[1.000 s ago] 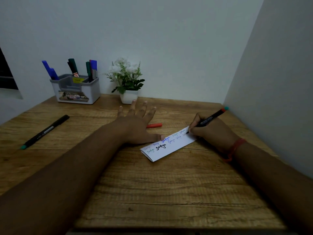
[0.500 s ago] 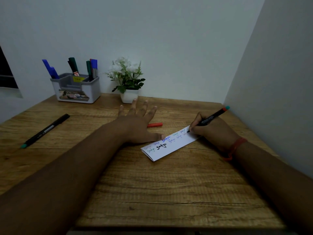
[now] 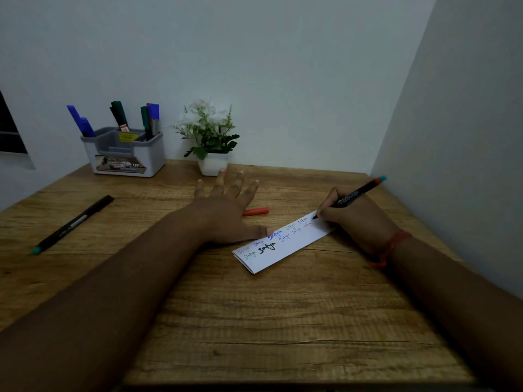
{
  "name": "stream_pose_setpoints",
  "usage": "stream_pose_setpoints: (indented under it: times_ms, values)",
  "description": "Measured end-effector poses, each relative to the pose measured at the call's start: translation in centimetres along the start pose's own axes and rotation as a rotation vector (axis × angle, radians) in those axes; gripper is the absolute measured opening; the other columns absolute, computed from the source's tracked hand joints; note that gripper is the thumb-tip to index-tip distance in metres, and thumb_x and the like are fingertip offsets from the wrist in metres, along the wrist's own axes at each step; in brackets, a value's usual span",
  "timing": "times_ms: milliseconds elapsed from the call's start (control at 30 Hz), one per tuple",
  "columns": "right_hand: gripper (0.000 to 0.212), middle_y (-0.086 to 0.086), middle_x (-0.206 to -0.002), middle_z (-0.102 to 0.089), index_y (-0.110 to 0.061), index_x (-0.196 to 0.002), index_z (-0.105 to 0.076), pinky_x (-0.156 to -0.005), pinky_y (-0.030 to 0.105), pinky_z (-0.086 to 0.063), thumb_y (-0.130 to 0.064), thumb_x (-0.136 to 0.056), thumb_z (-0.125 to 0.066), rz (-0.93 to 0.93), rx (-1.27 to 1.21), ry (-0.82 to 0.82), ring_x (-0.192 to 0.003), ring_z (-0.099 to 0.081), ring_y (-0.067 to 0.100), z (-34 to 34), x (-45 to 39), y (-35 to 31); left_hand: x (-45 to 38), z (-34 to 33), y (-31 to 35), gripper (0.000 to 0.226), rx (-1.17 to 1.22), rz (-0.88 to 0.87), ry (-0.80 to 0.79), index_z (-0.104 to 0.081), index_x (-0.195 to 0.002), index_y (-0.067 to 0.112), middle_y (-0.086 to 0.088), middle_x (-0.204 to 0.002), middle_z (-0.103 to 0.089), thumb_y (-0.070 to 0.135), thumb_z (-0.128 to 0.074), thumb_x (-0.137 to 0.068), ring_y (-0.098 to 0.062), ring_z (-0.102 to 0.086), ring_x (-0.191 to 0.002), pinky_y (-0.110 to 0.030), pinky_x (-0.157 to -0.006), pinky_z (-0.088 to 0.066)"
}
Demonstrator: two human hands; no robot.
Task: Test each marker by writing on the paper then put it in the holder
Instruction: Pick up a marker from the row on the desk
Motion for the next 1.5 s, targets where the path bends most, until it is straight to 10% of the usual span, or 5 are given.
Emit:
stream_pose_setpoints:
  times_ms: [333, 667, 967, 1167, 1500]
  values:
    - [0.008, 0.004, -0.085, -0.074, -0.007, -0.085, -0.066, -0.075, 0.029, -0.053, -0.002, -0.084, -0.073, 0.152, -0.131, 0.149, -0.081, -0.068, 0.015, 0.7, -0.8, -0.9, -0.1, 0.7, -0.7, 0.091, 0.077, 0.038, 0.064, 0.018, -0.154, 0.040, 0.005, -0.164, 0.024, 0.085, -0.018, -0.083, -0.027, 0.024, -0.150, -0.064, -0.117, 0.009]
    - [0.014, 0.000, -0.099, -0.076, -0.012, -0.094, -0.076, -0.081, 0.016, -0.051, -0.004, -0.084, -0.071, 0.236, -0.084, 0.073, -0.096, -0.069, 0.007, -2.1, -4.2, -3.8, 0.0, 0.9, -0.1, 0.045, 0.248, -0.146, 0.273, -0.057, -0.136, 0.028, 0.005, -0.134, -0.060, 0.047, -0.057, -0.096, -0.015, -0.053, -0.122, -0.045, -0.102, -0.044]
    - [0.011, 0.006, -0.097, -0.077, -0.009, -0.093, -0.070, -0.087, 0.034, -0.058, -0.007, -0.084, -0.076, 0.205, -0.135, -0.022, -0.097, -0.072, 0.021, -2.7, -3.0, -2.8, -0.7, 0.5, 0.7, 0.024, 0.229, -0.156, 0.326, -0.066, -0.120, 0.025, 0.005, -0.108, -0.057, 0.028, -0.054, -0.100, -0.015, -0.052, -0.101, -0.035, -0.084, -0.045]
    - [0.005, 0.015, -0.091, -0.071, -0.004, -0.092, -0.064, -0.080, 0.035, -0.060, -0.005, -0.092, -0.069, 0.160, -0.417, -0.085, -0.084, -0.071, 0.021, -2.6, -3.0, -3.3, 0.6, 1.6, 0.7, 0.021, 0.634, -0.100, 0.464, -0.066, -0.113, 0.024, 0.011, -0.091, -0.057, 0.020, -0.048, -0.103, -0.003, -0.050, -0.082, -0.024, -0.068, -0.037]
    - [0.005, 0.008, -0.087, -0.072, -0.003, -0.093, -0.064, -0.081, 0.037, -0.060, -0.006, -0.092, -0.069, 0.172, -0.415, -0.111, -0.082, -0.070, 0.019, -2.6, -2.9, -3.4, 0.8, 1.8, 1.3, 0.023, 0.703, -0.154, 0.426, -0.065, -0.113, 0.028, 0.013, -0.092, -0.058, 0.019, -0.046, -0.104, -0.003, -0.052, -0.086, -0.027, -0.071, -0.038]
Point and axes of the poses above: each hand's wrist, its own x-axis away from the middle knuckle, its own z-axis out of the back of the hand, y = z × x, the point moved 2 cm from there along -x, towards the middle knuckle
